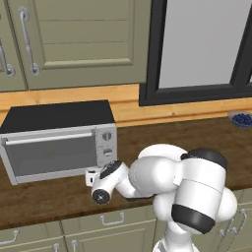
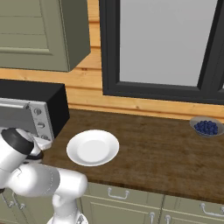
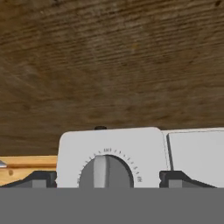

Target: Pick up the kebab skewer and baguette bread, and place them inside the toaster oven. Close the toaster oven door and start by setting the timer.

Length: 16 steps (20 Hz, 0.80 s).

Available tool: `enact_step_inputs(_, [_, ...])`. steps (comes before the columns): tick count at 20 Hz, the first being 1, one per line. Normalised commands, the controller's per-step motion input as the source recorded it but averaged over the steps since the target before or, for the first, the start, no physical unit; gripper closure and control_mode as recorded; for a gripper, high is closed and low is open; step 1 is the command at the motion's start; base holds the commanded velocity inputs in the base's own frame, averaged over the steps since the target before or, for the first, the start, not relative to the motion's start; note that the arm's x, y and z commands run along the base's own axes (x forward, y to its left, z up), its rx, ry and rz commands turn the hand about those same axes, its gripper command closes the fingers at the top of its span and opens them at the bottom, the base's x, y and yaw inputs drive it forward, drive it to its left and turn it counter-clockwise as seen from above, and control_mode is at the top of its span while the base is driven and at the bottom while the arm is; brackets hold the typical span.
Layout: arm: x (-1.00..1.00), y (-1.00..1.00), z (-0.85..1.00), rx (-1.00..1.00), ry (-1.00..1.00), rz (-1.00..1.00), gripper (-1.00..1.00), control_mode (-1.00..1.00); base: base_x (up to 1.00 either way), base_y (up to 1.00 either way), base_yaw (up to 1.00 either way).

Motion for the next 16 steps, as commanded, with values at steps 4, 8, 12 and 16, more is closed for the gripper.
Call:
enact_step_inputs(4, [0.10,0.00,0.00,0.00,0.00,0.00,-1.00,-1.00,0.00,0.00,0.00])
enact_step_inputs(8, [0.02,0.00,0.00,0.00,0.00,0.00,-1.00,-1.00,0.00,0.00,0.00])
enact_step_inputs(12, [0.03,-0.07,0.00,-0.01,0.00,0.00,1.00,-1.00,0.00,0.00,0.00])
enact_step_inputs(16, [0.06,-0.19,0.00,-0.01,0.00,0.00,1.00,-1.00,0.00,0.00,0.00])
